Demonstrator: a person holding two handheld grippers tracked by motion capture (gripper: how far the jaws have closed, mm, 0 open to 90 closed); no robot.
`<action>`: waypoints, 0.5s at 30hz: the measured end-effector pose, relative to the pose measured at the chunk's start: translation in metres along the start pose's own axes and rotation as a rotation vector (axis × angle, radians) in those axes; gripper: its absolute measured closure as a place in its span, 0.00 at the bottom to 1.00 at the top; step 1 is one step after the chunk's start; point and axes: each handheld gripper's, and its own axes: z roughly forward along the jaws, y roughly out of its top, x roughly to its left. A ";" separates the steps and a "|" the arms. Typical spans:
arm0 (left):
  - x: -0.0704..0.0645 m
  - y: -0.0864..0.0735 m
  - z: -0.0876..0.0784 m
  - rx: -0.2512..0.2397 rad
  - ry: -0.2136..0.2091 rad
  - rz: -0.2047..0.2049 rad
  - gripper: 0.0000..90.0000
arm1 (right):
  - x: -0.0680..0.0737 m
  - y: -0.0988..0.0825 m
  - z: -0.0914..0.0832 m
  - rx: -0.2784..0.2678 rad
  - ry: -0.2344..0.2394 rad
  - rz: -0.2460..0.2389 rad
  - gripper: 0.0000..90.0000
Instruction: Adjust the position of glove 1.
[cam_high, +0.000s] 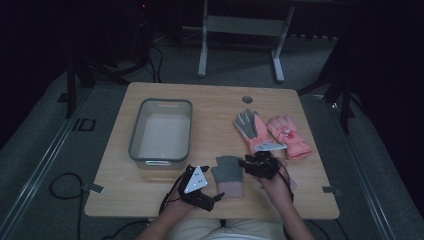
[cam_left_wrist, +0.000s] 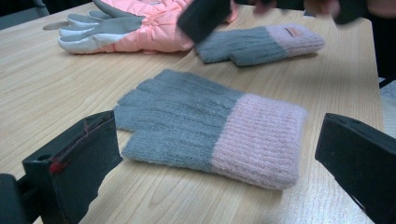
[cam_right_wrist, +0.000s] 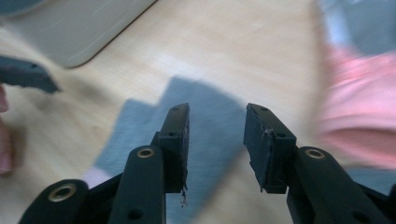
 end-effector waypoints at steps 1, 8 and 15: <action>0.000 0.000 0.000 -0.001 -0.003 0.000 0.00 | -0.005 0.001 -0.004 0.001 0.003 -0.021 0.67; 0.000 0.000 0.000 -0.001 -0.006 0.001 0.00 | -0.040 -0.012 -0.030 0.036 0.001 -0.160 0.70; 0.000 0.000 0.000 0.000 -0.006 0.001 0.00 | -0.070 -0.034 -0.040 0.102 -0.014 -0.221 0.72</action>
